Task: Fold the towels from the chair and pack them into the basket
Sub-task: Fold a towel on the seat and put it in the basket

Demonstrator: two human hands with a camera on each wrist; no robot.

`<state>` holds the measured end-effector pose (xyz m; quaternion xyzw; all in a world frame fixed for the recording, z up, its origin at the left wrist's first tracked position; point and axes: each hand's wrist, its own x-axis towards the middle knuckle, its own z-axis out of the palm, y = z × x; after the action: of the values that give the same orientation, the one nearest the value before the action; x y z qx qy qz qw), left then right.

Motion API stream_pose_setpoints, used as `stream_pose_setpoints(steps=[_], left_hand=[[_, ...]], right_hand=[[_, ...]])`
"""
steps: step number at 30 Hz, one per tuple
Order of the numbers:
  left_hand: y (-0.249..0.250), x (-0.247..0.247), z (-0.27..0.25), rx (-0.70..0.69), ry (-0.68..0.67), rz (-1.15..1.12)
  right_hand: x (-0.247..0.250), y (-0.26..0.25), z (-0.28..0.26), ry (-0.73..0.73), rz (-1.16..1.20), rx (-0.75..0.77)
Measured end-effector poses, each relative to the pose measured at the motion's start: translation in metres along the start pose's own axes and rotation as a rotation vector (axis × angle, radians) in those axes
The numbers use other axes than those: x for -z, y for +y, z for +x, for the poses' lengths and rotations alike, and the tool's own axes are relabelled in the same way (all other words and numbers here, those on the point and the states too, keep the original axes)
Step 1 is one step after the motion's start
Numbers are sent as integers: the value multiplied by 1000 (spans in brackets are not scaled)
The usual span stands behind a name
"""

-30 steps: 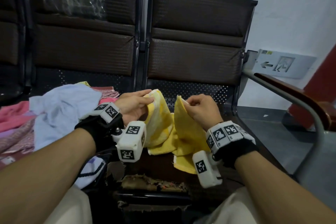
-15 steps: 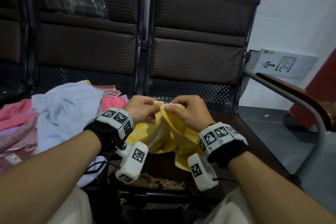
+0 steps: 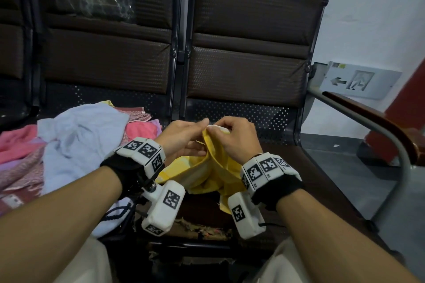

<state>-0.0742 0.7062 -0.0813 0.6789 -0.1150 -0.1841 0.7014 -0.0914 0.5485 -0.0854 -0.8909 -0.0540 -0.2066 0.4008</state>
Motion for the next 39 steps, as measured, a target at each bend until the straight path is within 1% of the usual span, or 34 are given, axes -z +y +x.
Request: stream_pose_setpoints(steps=[3, 5, 8, 10, 12, 15, 16, 18, 20, 21, 24, 26, 27, 28, 29, 31, 35, 37, 39], left_hand=[[-2, 2, -1, -93, 9, 79], [-3, 4, 0, -132, 59, 106], [1, 8, 2, -169, 155, 116], [4, 14, 2, -179, 198, 76], [8, 20, 0, -188, 239, 64], [10, 33, -1, -168, 340, 46], [9, 37, -1, -165, 370, 78], [5, 43, -2, -177, 427, 262], [2, 47, -3, -197, 484, 435], [1, 49, -4, -194, 501, 471], [-1, 52, -5, -169, 489, 538], [-5, 52, -7, -159, 443, 688], [-8, 52, -9, -155, 414, 779], [-11, 51, -12, -153, 385, 857], [-15, 50, -13, -155, 358, 918], [-19, 49, -15, -170, 337, 990], [-21, 47, -14, -180, 364, 994], [-21, 46, -12, -173, 376, 992], [-19, 45, -9, -165, 379, 966]], right_hand=[[1, 0, 1, 0, 41, -4], [2, 0, 1, -6, 78, -16], [7, 2, 1, -59, 129, -5], [13, 5, -1, -101, 69, 32], [19, 9, -4, -149, -49, 48], [28, 15, -10, -269, -235, 63], [30, 16, -12, -316, -293, 84], [34, 19, -16, -391, -406, 123], [37, 23, -19, -463, -497, 115], [39, 25, -20, -509, -546, 95], [42, 32, -27, -680, -725, -3], [42, 33, -33, -788, -808, -78], [42, 33, -35, -816, -822, -97], [42, 31, -37, -816, -809, -96], [42, 30, -37, -787, -775, -80], [43, 27, -36, -653, -667, -50], [41, 23, -27, -317, -375, -89], [40, 21, -22, -178, -315, -100], [39, 21, -17, -89, -299, -112]])
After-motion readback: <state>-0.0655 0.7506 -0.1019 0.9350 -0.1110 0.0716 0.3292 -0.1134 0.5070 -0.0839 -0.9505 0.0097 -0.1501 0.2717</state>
